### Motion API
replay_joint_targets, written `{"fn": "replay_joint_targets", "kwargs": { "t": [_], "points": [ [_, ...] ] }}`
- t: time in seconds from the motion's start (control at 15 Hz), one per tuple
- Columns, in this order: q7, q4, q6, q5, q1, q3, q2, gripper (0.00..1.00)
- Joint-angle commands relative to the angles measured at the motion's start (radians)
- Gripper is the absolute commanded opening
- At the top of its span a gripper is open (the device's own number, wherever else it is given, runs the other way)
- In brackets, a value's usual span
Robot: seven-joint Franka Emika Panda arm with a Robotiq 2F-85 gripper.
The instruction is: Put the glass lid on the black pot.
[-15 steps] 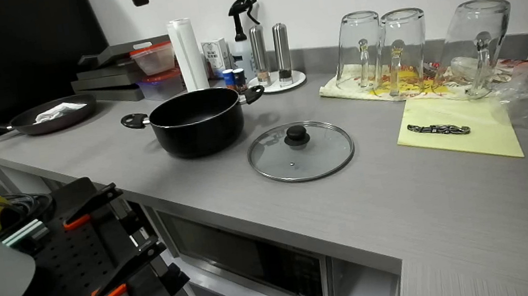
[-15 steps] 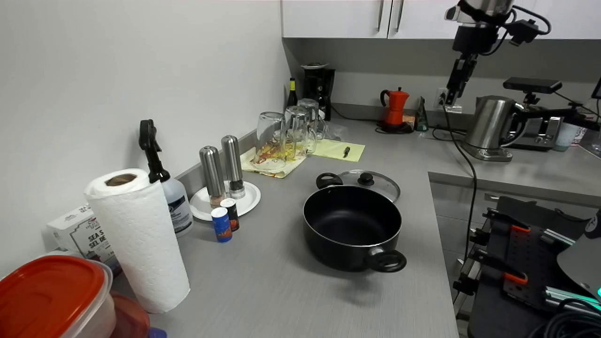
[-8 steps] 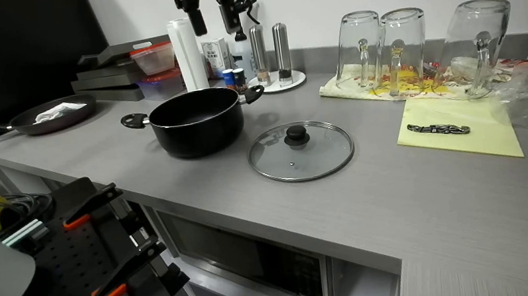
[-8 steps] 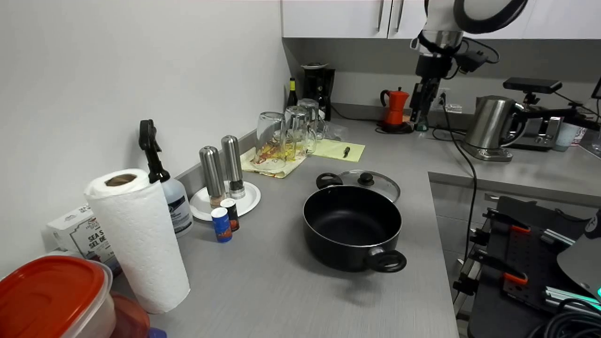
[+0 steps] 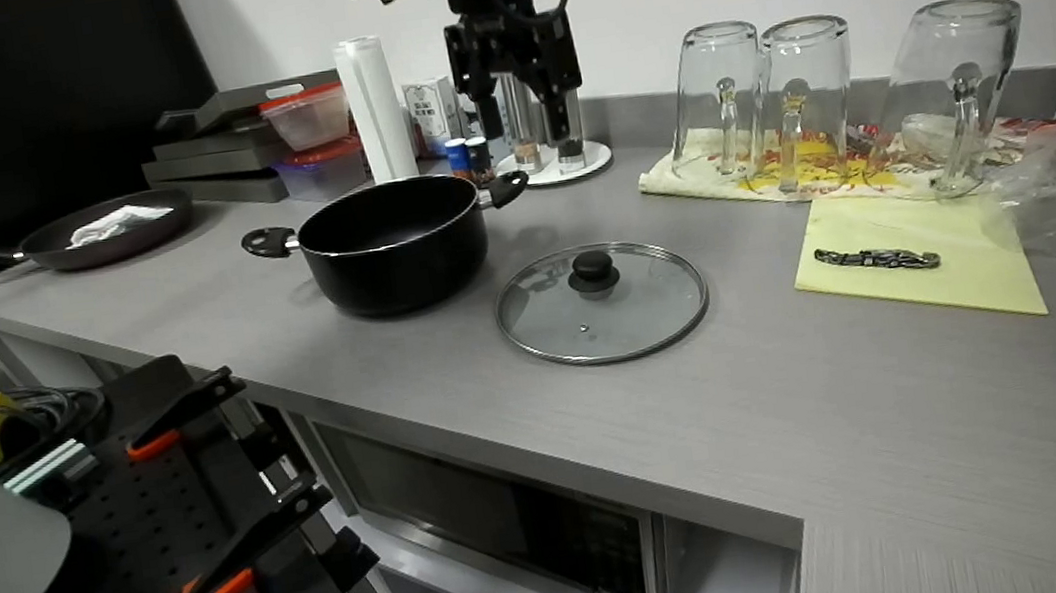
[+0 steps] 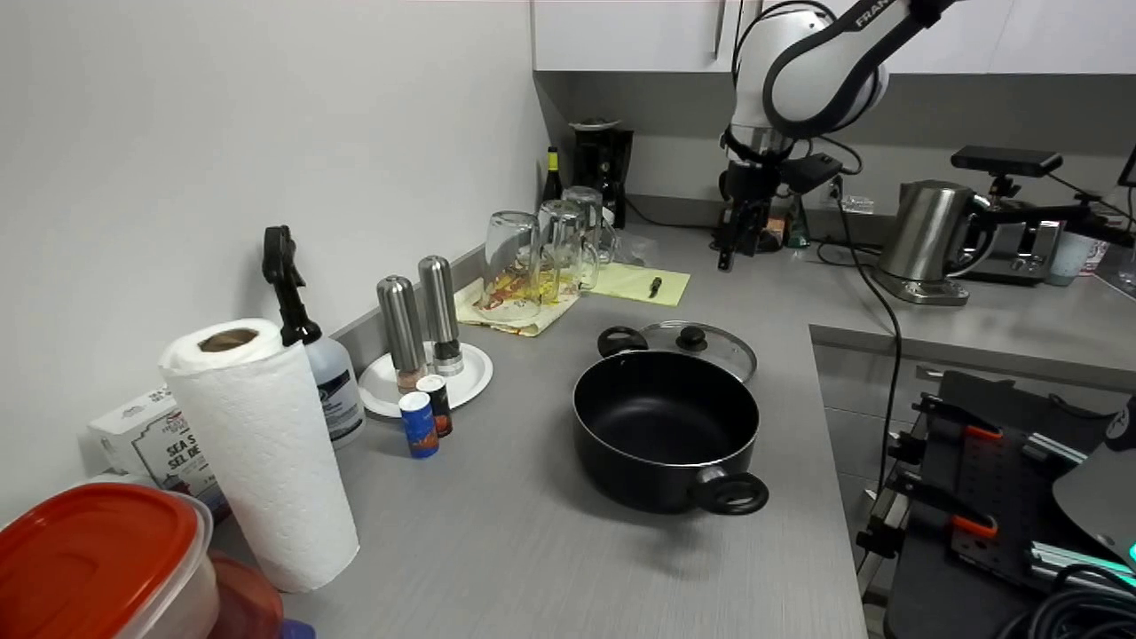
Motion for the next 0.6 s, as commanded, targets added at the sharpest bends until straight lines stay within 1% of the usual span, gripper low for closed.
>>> {"fn": "replay_joint_targets", "kwargs": {
  "t": [0.0, 0.2, 0.53],
  "points": [
    [-0.018, 0.111, 0.03, 0.05, -0.013, 0.007, 0.152, 1.0],
    [-0.014, 0.171, 0.045, 0.071, -0.022, 0.011, 0.248, 1.0],
    [-0.017, 0.253, 0.069, 0.088, -0.037, 0.02, 0.37, 1.0]
  ]
}}
